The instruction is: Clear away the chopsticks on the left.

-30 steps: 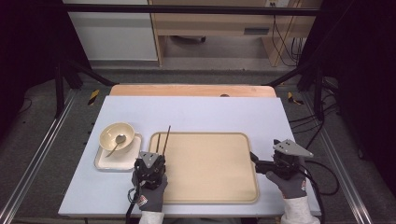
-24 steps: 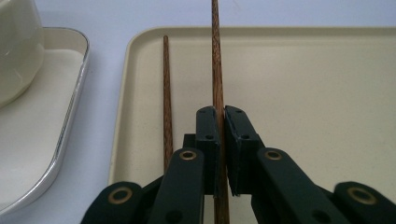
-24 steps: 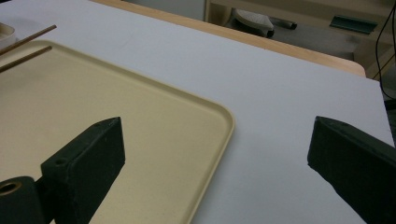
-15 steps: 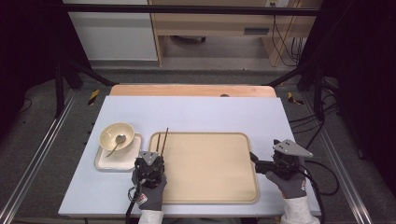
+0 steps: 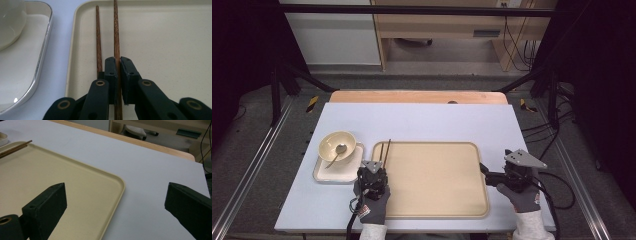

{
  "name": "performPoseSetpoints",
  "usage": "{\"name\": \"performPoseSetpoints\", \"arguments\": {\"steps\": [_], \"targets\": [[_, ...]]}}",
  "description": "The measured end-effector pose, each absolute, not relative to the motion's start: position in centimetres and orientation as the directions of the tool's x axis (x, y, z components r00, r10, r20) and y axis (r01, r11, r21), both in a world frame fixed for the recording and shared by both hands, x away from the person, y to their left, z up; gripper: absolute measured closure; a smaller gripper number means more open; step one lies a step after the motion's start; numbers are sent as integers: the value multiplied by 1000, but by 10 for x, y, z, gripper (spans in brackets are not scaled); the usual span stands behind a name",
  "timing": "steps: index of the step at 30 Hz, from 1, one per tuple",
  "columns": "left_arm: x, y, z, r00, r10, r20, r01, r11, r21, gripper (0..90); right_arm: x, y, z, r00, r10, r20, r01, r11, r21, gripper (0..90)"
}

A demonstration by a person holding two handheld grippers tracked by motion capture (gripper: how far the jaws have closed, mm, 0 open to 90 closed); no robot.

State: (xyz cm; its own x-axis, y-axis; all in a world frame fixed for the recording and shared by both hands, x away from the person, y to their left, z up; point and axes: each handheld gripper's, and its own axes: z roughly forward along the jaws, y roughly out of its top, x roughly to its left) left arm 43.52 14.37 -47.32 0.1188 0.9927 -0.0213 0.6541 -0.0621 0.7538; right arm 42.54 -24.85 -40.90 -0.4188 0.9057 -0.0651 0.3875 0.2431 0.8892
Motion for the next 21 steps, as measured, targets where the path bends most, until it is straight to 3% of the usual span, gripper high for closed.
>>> {"name": "performPoseSetpoints", "arguments": {"steps": [21], "targets": [[432, 144, -474, 129, 992, -17, 687, -77, 722, 849, 425, -248, -409, -418, 906, -69, 385, 245, 890, 43]]}}
